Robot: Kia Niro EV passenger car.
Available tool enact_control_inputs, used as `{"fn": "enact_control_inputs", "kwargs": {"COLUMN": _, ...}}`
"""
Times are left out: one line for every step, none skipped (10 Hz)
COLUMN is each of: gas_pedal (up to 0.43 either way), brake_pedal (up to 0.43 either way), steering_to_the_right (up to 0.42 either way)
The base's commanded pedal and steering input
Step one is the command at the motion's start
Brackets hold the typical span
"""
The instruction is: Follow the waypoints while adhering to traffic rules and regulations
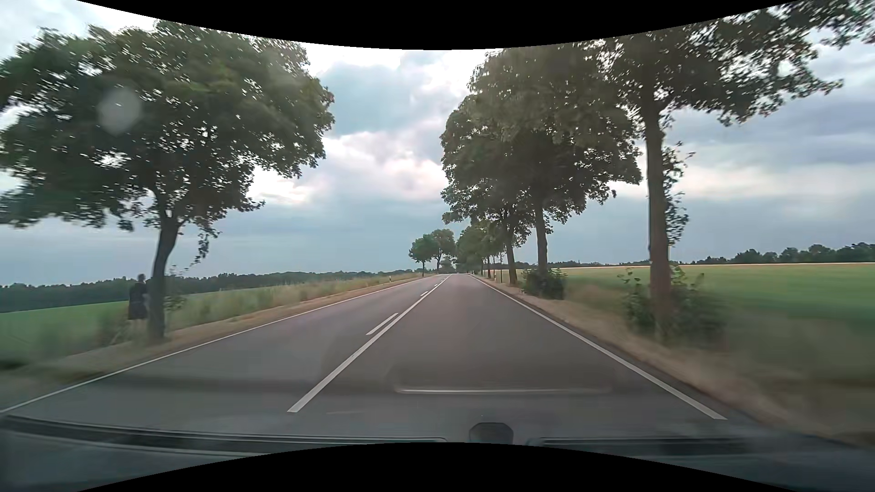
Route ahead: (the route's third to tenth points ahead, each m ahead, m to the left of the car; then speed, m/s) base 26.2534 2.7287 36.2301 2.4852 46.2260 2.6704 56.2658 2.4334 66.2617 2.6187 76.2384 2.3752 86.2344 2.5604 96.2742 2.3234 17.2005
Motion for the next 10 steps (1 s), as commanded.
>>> {"fn": "enact_control_inputs", "kwargs": {"gas_pedal": 0.189, "brake_pedal": 0.000, "steering_to_the_right": -0.003}}
{"fn": "enact_control_inputs", "kwargs": {"gas_pedal": 0.189, "brake_pedal": 0.000, "steering_to_the_right": -0.003}}
{"fn": "enact_control_inputs", "kwargs": {"gas_pedal": 0.189, "brake_pedal": 0.000, "steering_to_the_right": -0.003}}
{"fn": "enact_control_inputs", "kwargs": {"gas_pedal": 0.189, "brake_pedal": 0.000, "steering_to_the_right": -0.003}}
{"fn": "enact_control_inputs", "kwargs": {"gas_pedal": 0.189, "brake_pedal": 0.000, "steering_to_the_right": -0.003}}
{"fn": "enact_control_inputs", "kwargs": {"gas_pedal": 0.189, "brake_pedal": 0.000, "steering_to_the_right": -0.003}}
{"fn": "enact_control_inputs", "kwargs": {"gas_pedal": 0.189, "brake_pedal": 0.000, "steering_to_the_right": -0.003}}
{"fn": "enact_control_inputs", "kwargs": {"gas_pedal": 0.189, "brake_pedal": 0.000, "steering_to_the_right": -0.002}}
{"fn": "enact_control_inputs", "kwargs": {"gas_pedal": 0.189, "brake_pedal": 0.000, "steering_to_the_right": -0.002}}
{"fn": "enact_control_inputs", "kwargs": {"gas_pedal": 0.189, "brake_pedal": 0.000, "steering_to_the_right": -0.002}}
